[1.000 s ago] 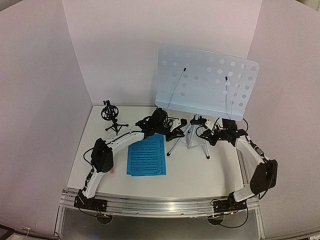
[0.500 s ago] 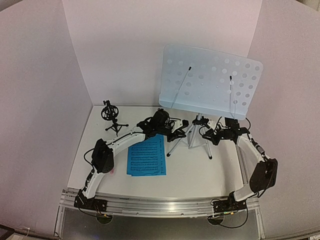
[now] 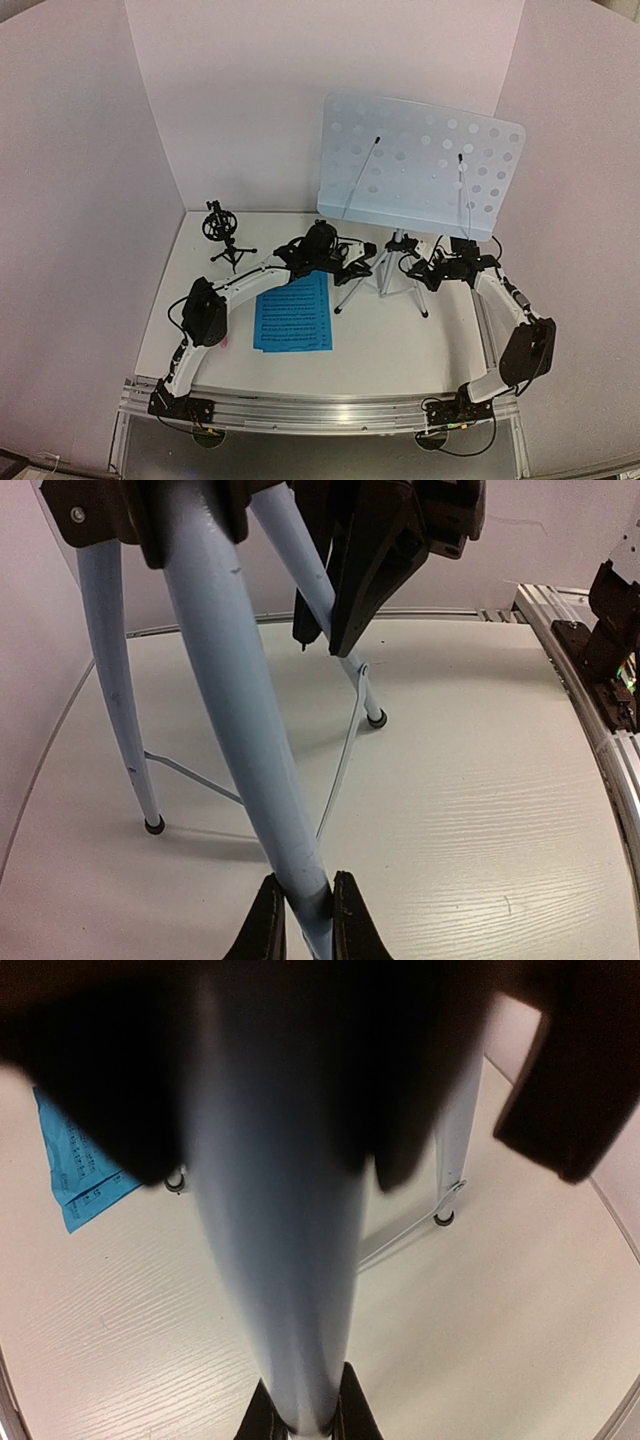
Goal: Set up the instrument practice props
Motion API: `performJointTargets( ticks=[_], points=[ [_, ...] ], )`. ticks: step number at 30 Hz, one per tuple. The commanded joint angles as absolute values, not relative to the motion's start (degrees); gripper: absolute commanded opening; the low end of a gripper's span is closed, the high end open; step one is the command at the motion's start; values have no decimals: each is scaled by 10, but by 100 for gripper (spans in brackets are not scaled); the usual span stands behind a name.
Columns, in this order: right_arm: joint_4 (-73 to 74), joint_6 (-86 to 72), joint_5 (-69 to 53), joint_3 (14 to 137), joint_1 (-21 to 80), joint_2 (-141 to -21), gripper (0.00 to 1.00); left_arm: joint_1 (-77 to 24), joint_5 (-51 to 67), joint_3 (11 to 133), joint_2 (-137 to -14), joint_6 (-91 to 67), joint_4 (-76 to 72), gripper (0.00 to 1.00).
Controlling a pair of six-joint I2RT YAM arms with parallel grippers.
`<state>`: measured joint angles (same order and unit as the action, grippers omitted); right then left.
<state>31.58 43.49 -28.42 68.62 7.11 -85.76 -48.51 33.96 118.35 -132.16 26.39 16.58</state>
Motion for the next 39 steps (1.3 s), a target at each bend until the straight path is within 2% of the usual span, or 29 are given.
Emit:
performJointTargets(
  ticks=[1,7,11,26,27,32,39],
  points=[
    [347,434,-44,697,-48,-840,0,-426,278,1137,-1274,360,381,0],
    [364,461,-31,709,-80,-845,0,-426,283,1143,-1272,353,386,0],
    [369,448,-80,715,-76,-841,0,-426,289,1158,-1281,346,371,0],
    [248,386,-122,595,-60,-784,0,-440,308,1207,-1314,288,260,2],
    [241,378,-130,589,-60,-782,0,-440,311,1206,-1314,284,255,5],
    [213,358,-140,570,-44,-796,0,-446,337,1206,-1313,271,220,33],
    [166,312,-147,557,-8,-796,0,-457,349,1201,-1320,235,173,56]
  ],
)
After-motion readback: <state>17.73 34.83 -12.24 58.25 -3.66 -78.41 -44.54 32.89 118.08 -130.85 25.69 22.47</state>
